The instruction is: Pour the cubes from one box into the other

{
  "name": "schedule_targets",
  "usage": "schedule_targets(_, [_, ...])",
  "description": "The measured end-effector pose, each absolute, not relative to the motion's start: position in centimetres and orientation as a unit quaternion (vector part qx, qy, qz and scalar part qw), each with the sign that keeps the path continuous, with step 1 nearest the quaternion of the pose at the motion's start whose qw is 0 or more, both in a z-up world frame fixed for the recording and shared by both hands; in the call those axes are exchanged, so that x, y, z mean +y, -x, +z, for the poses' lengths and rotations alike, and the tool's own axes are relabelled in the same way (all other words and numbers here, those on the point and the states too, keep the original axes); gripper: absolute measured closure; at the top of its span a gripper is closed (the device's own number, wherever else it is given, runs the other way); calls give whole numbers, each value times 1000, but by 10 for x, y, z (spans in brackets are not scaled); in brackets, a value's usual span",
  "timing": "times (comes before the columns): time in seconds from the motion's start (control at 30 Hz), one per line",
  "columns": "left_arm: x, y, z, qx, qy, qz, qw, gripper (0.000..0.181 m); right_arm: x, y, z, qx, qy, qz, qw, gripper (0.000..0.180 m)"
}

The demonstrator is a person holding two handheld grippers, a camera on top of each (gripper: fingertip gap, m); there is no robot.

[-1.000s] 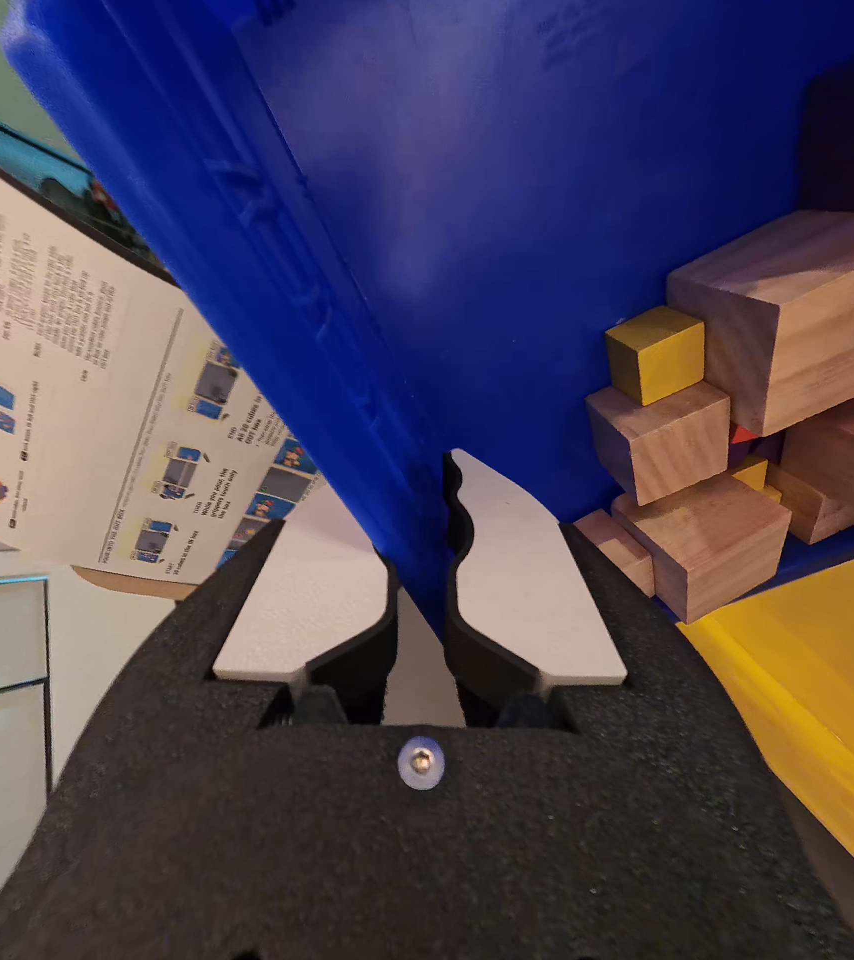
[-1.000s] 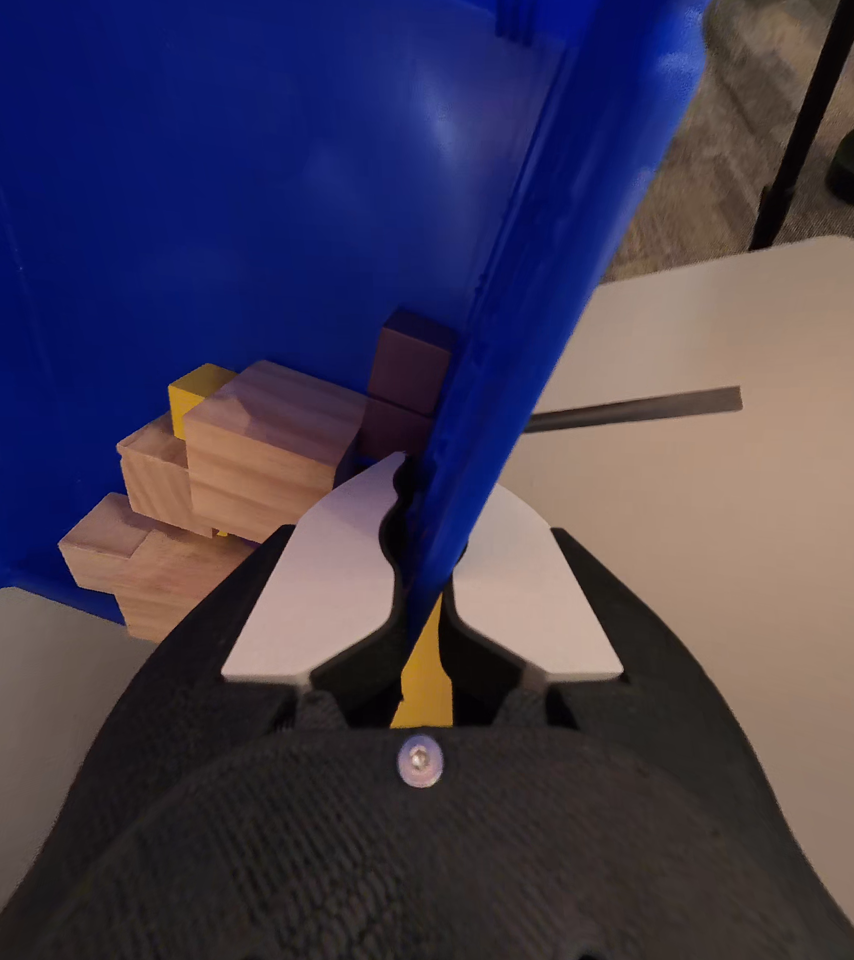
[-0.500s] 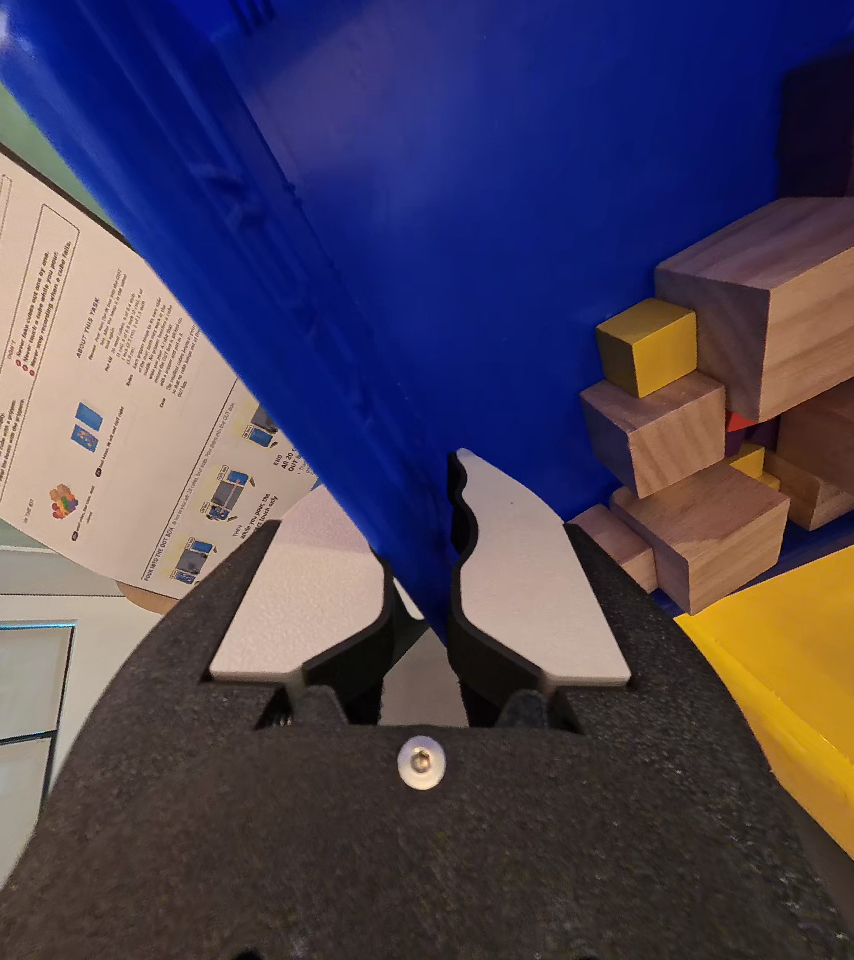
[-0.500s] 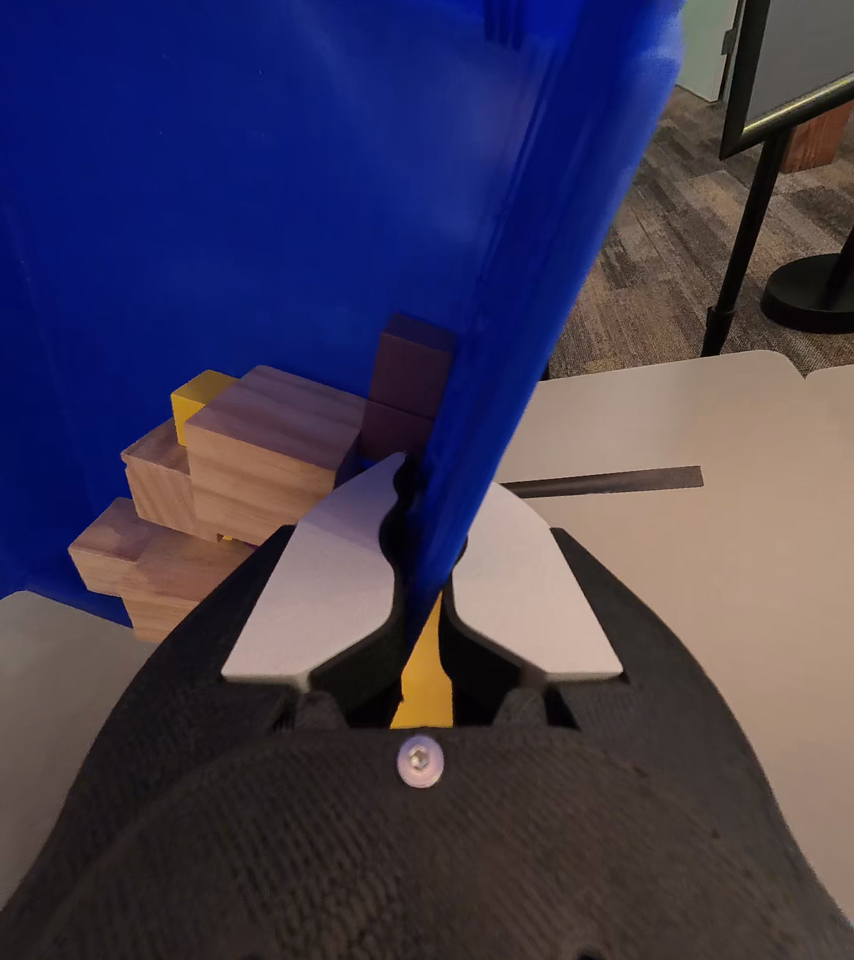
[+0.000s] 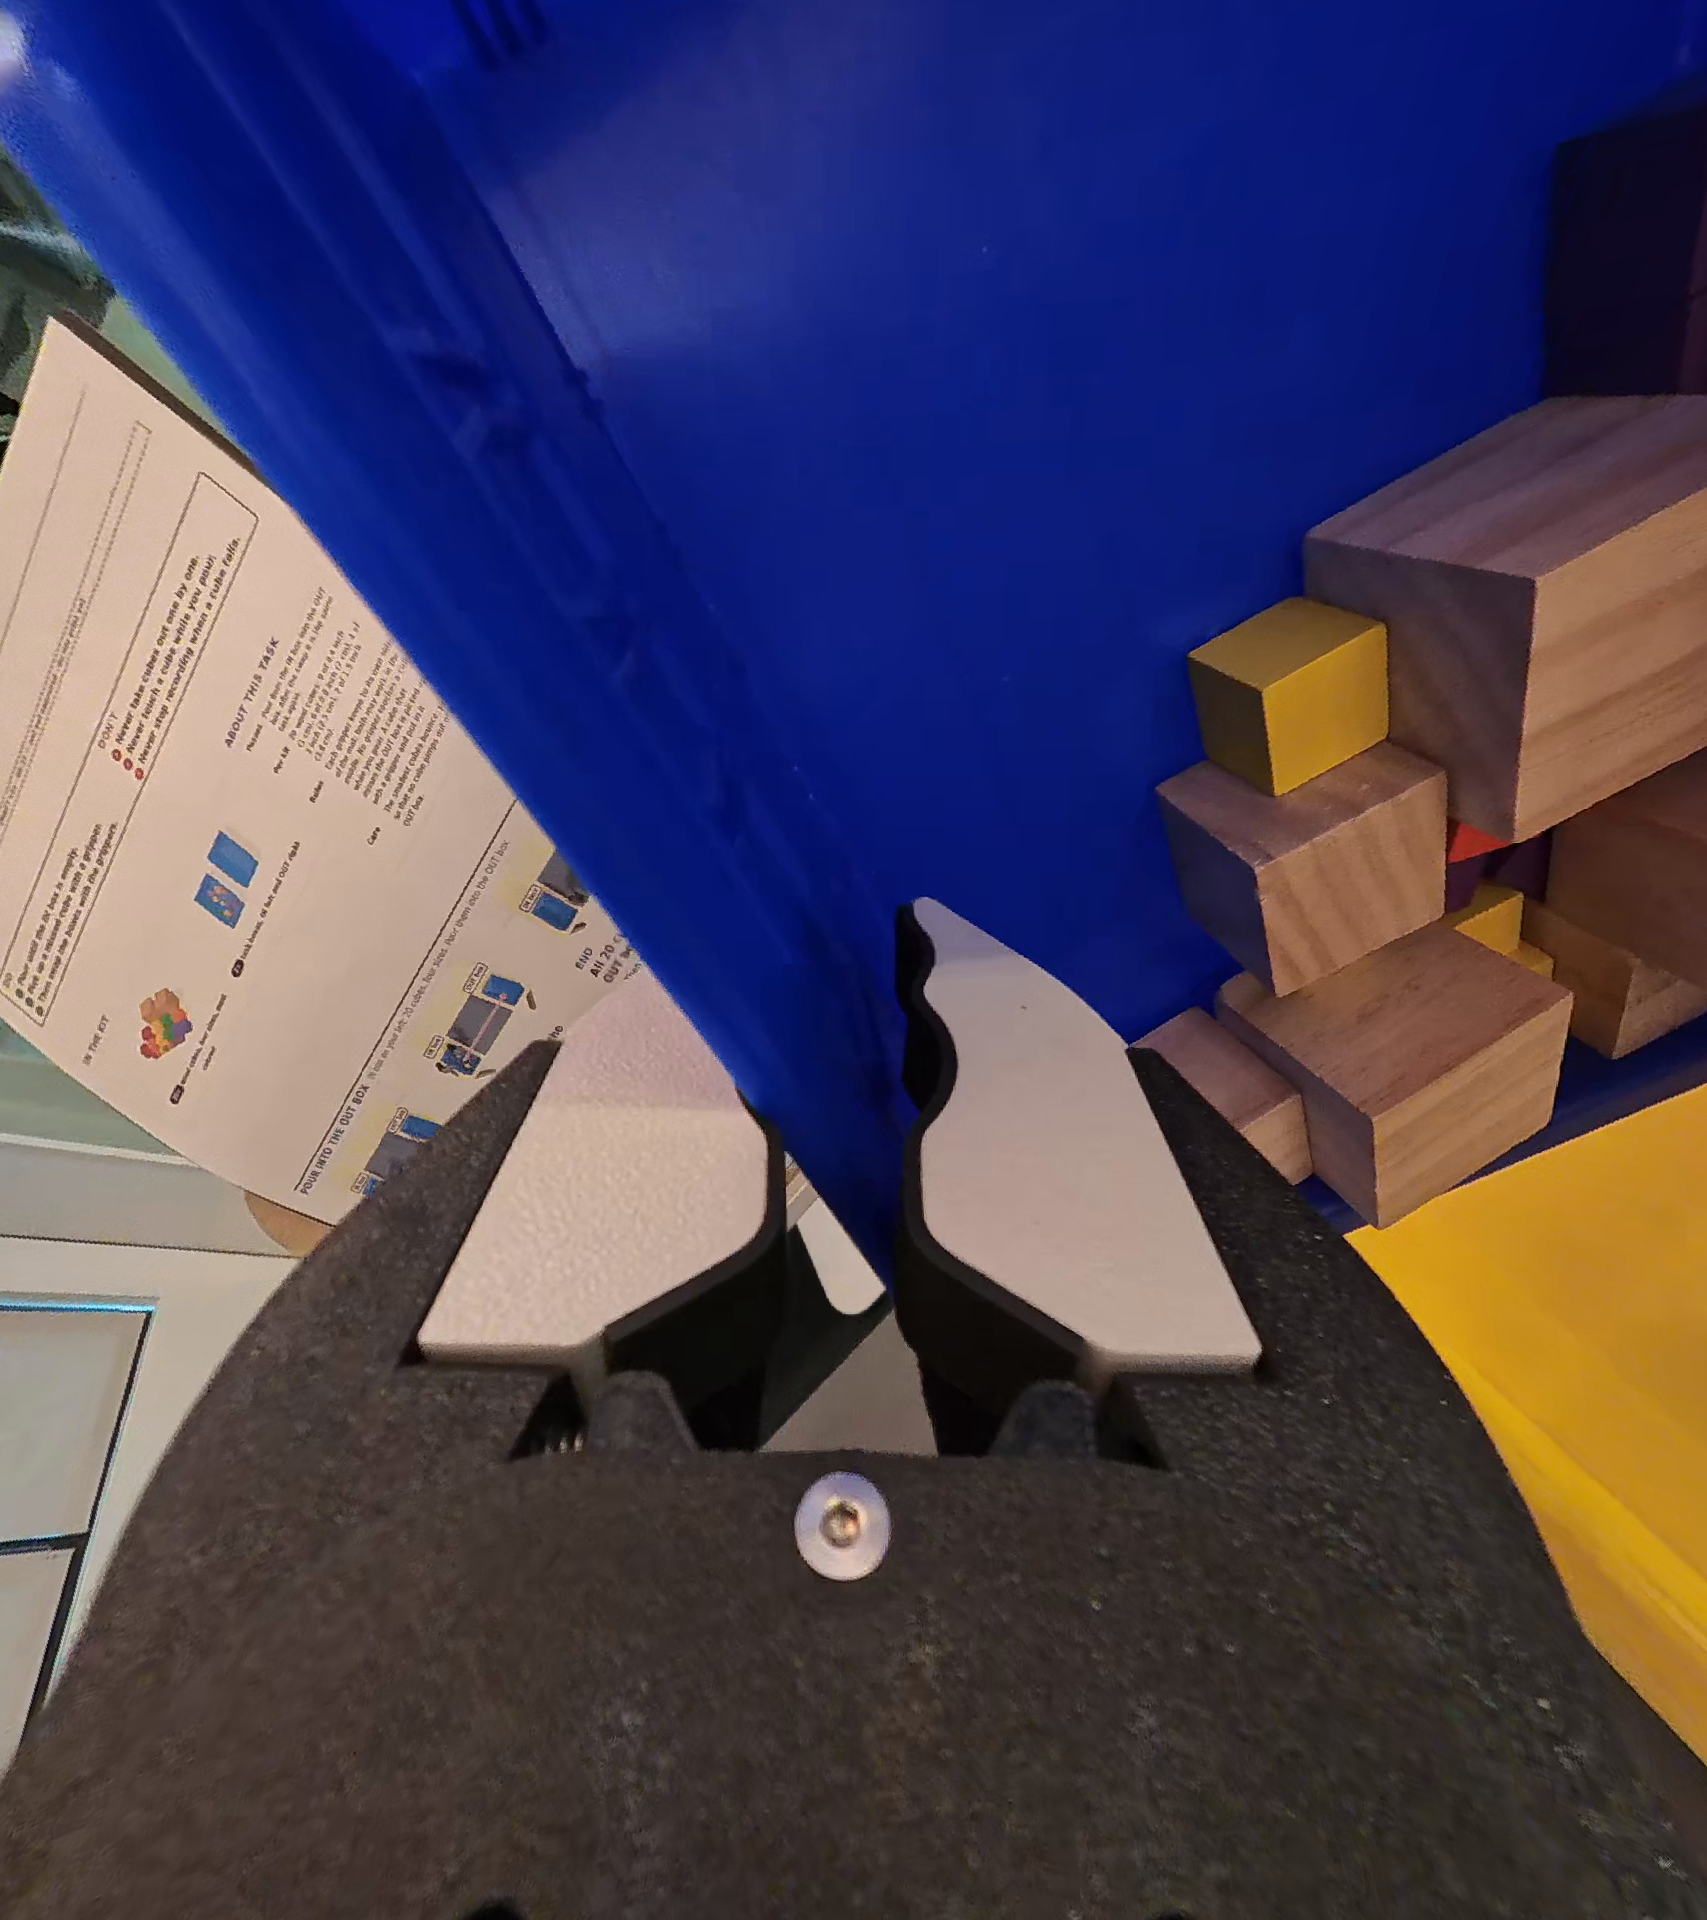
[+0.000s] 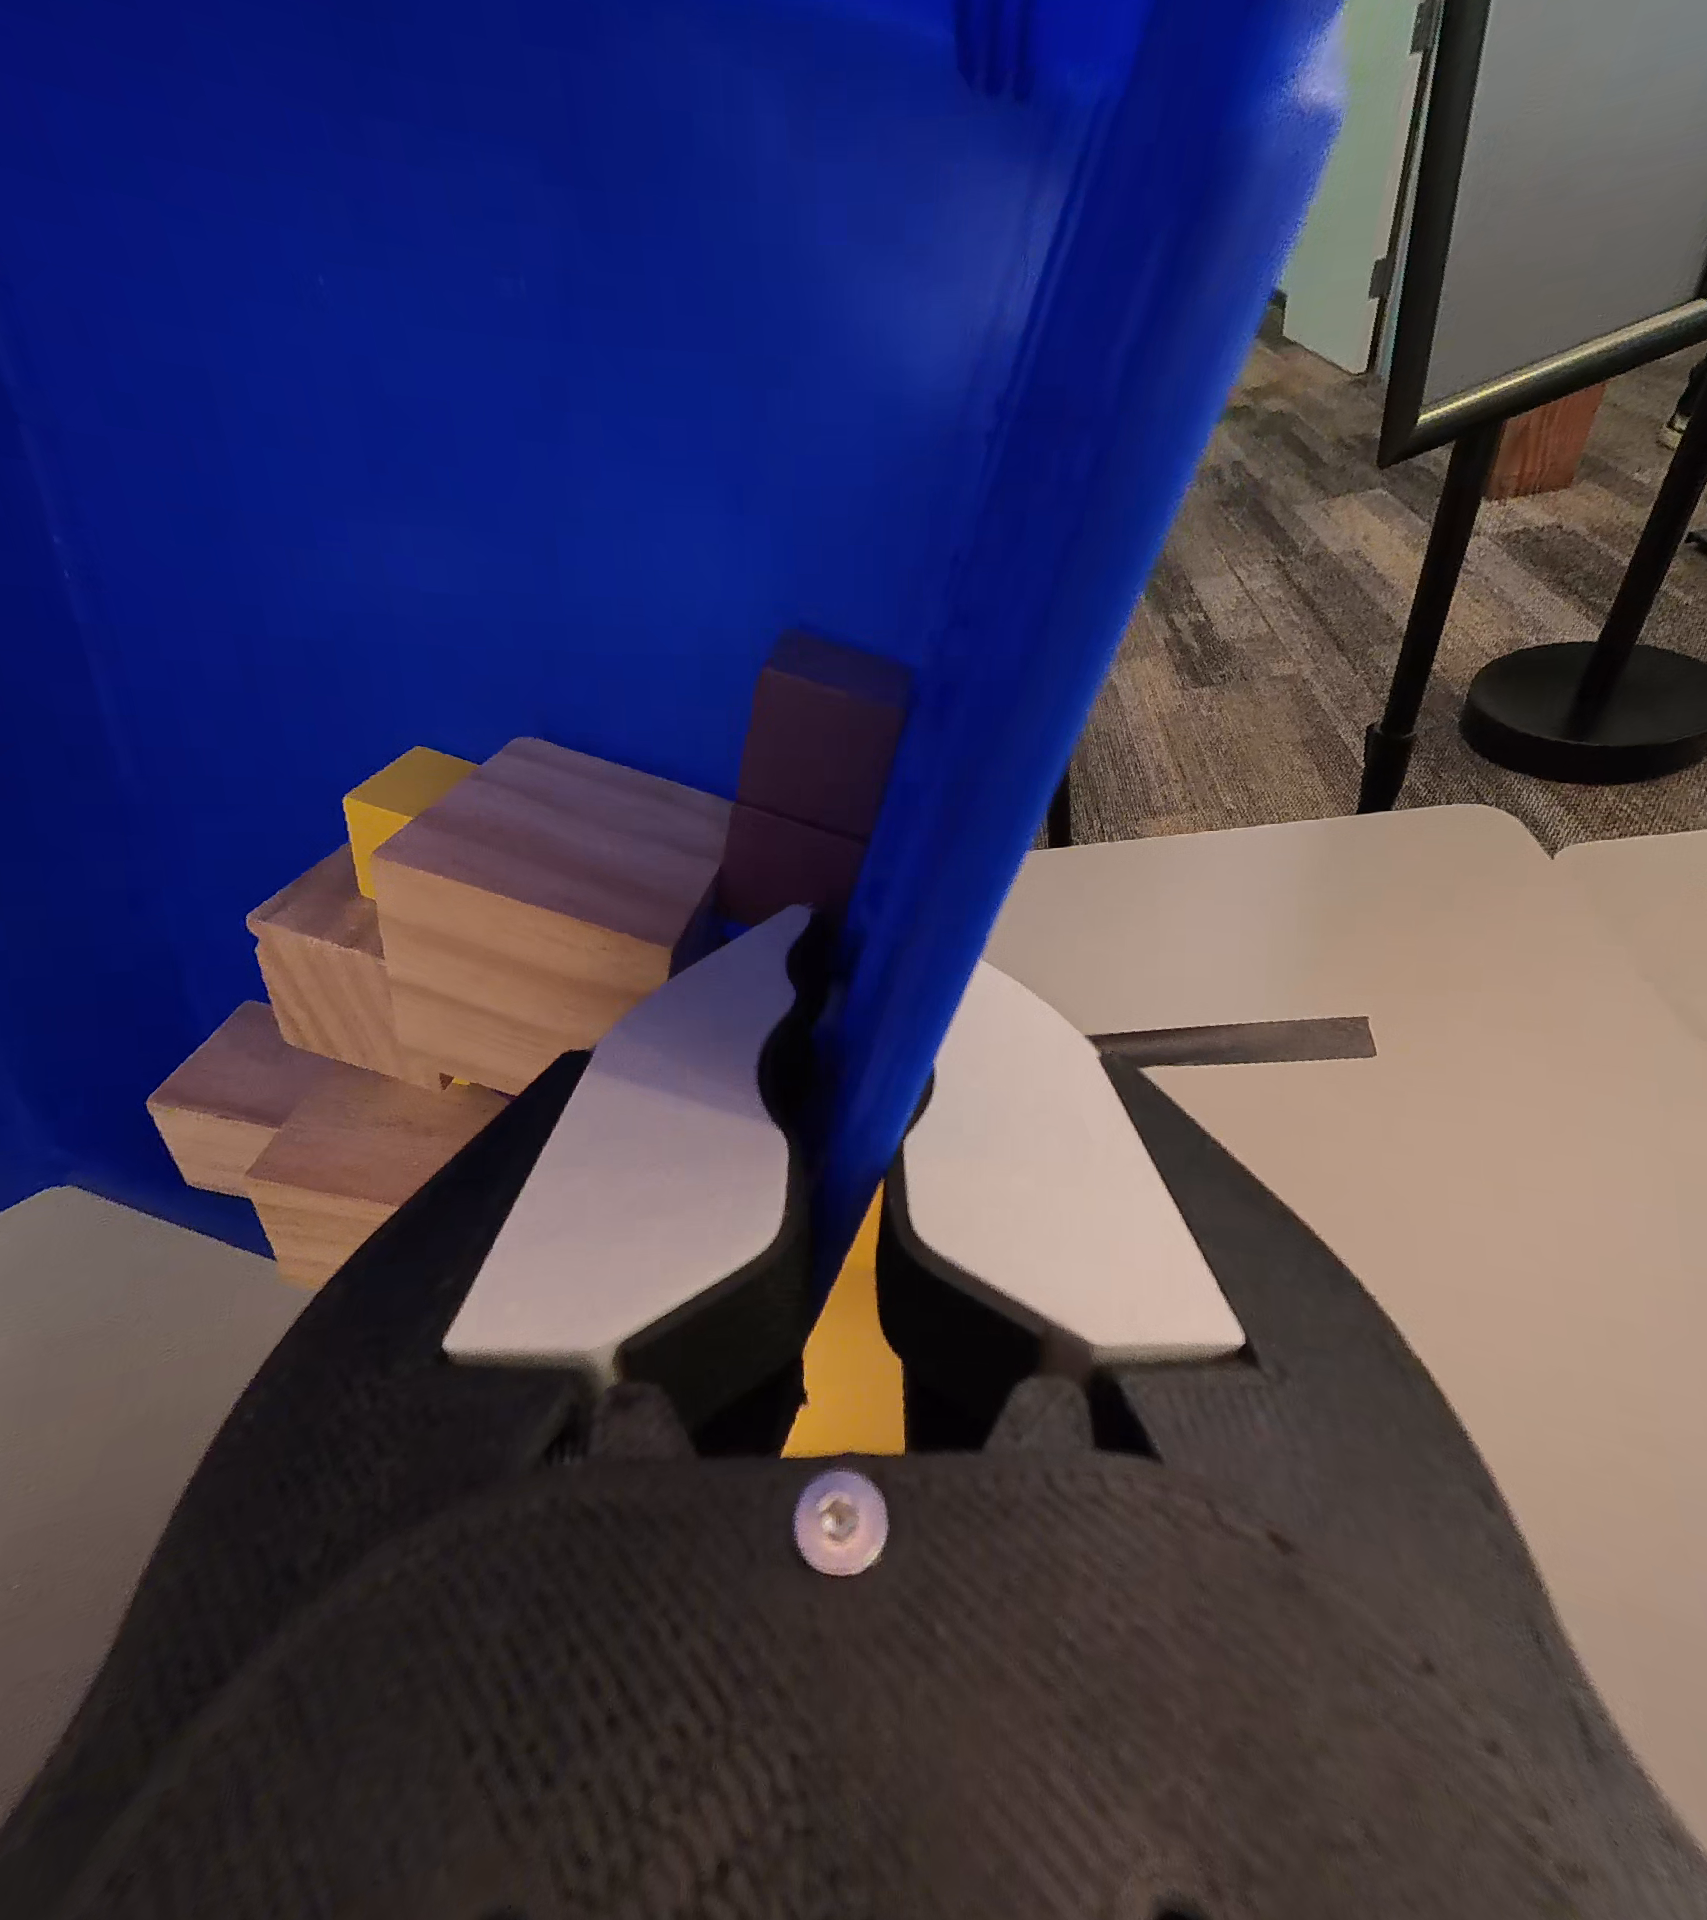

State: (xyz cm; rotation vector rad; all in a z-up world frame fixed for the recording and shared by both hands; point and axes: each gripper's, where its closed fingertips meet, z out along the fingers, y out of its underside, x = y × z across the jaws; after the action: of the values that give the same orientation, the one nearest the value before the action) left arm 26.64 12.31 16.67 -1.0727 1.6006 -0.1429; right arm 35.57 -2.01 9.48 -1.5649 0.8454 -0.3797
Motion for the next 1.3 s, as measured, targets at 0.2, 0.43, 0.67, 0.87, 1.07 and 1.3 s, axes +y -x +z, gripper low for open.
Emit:
schedule_targets(0.2, [118, -269, 171, 678, 439, -65, 586, 163, -25, -358, 99, 368, 660, -170, 632, 174])
schedule_targets(0.43, [112, -271, 172, 676, 424, -62, 600, 162, -27, -362, 97, 369, 648, -168, 645, 174])
schedule_targets(0.67, [115, -269, 171, 670, 415, -64, 612, 161, -23, -362, 97, 363, 639, -171, 657, 174])
schedule_targets(0.87, [116, -268, 173, 665, 405, -60, 624, 161, -19, -362, 96, 359, 635, -170, 663, 174])
schedule_targets(1.07, [114, -267, 176, 659, 393, -63, 639, 161, -19, -363, 99, 357, 621, -178, 675, 174])
schedule_targets(1.3, [112, -265, 182, 649, 380, -59, 657, 162, -18, -363, 102, 362, 595, -176, 696, 174])
